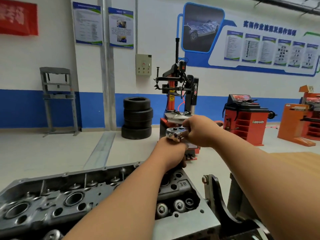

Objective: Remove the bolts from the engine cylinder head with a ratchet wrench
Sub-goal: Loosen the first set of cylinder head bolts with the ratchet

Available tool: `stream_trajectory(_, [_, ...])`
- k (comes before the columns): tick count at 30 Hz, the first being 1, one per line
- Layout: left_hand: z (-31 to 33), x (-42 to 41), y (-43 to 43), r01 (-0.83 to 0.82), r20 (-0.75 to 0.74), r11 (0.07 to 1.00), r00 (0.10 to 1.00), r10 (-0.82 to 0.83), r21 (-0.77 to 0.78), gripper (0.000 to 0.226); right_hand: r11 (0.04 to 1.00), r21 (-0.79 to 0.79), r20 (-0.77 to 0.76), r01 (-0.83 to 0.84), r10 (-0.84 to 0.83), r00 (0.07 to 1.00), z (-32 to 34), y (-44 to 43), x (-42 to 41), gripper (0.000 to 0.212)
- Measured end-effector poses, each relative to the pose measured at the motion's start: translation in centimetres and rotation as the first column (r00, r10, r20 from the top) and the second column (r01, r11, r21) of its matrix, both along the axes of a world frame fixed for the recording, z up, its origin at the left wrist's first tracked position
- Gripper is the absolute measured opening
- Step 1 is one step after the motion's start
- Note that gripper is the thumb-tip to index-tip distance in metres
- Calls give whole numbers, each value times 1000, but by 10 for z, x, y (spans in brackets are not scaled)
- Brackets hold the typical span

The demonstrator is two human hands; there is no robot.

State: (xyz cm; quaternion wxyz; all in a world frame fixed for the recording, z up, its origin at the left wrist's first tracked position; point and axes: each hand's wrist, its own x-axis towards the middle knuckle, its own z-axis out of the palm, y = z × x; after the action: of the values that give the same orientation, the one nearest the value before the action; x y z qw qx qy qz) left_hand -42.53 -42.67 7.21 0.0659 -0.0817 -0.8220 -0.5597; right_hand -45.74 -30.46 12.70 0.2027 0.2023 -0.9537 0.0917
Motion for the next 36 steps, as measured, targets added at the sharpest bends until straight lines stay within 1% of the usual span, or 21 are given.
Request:
stream_trajectory(3, [2,0,5,-31,-36,995,999,28,-98,16,979,8,-85,206,-204,975,-5,2,18,22])
stream_trajectory(5, [1,-1,8,-66,-85,986,995,54,-155,18,929,64,-164,365,-351,922,-10,4,48,15])
stream_trajectory(6, [0,-1,8,-87,-118,983,991,68,-163,16,912,100,-204,399,-373,905,-13,4,65,10])
stream_trajectory(7, [0,1,9,-96,-124,986,989,79,-134,16,907,127,-231,402,-367,901,-18,3,82,8])
stream_trajectory(9, [7,9,12,-100,-56,988,994,94,-117,22,916,155,-227,371,-333,915,-29,-7,109,19])
stream_trajectory(11, [10,15,10,-87,-130,978,989,63,-191,26,907,196,-178,374,-342,923,-34,-22,116,29])
stream_trajectory(12, [14,16,11,-96,-111,968,991,71,-233,28,904,179,-136,388,-368,920,-32,-26,113,27])
stream_trajectory(14, [10,13,12,-85,-103,980,992,67,-182,27,903,125,-99,412,-402,910,-22,-20,102,11])
stream_trajectory(15, [5,9,12,-87,-98,993,992,79,-77,25,906,131,-124,404,-389,913,-18,-11,92,8])
stream_trajectory(16, [1,5,13,-86,-77,996,993,84,-31,23,909,155,-150,387,-366,919,-15,-1,82,8])
stream_trajectory(17, [-2,4,13,-109,-54,993,992,112,44,19,919,173,-167,354,-327,930,-12,9,69,10])
stream_trajectory(18, [-2,2,12,-114,-55,992,992,117,59,14,942,158,-156,297,-273,949,-9,15,55,11])
stream_trajectory(20, [-4,-1,8,-59,-98,998,994,55,-32,7,987,73,-69,142,-137,988,-5,16,25,14])
stream_trajectory(22, [-1,0,3,-8,-103,1000,995,10,16,7,1000,12,17,15,-16,1000,-1,5,-2,20])
stream_trajectory(24, [0,1,-2,32,-95,998,995,-27,48,6,999,-4,38,-41,41,998,-3,-4,-18,12])
stream_trajectory(26, [-1,1,-2,68,-70,998,995,-66,18,9,999,-10,13,-51,51,999,-6,-4,-26,11])
stream_trajectory(28, [-2,0,1,63,-61,998,996,-62,15,17,999,36,-17,-19,20,1000,-7,0,-25,11])
stream_trajectory(31, [2,-1,5,24,-72,1000,997,-23,11,25,988,108,-67,111,-104,992,-5,4,-6,23])
stream_trajectory(34, [-1,4,10,-27,-93,999,995,30,31,20,935,174,-133,308,-287,949,-5,11,39,18])
stream_trajectory(35, [-2,5,11,-55,-118,998,991,59,39,12,917,203,-163,343,-313,936,-8,13,58,17])
stream_trajectory(36, [-1,8,13,-91,-158,995,983,96,37,14,906,231,-188,354,-315,930,-13,12,78,19])
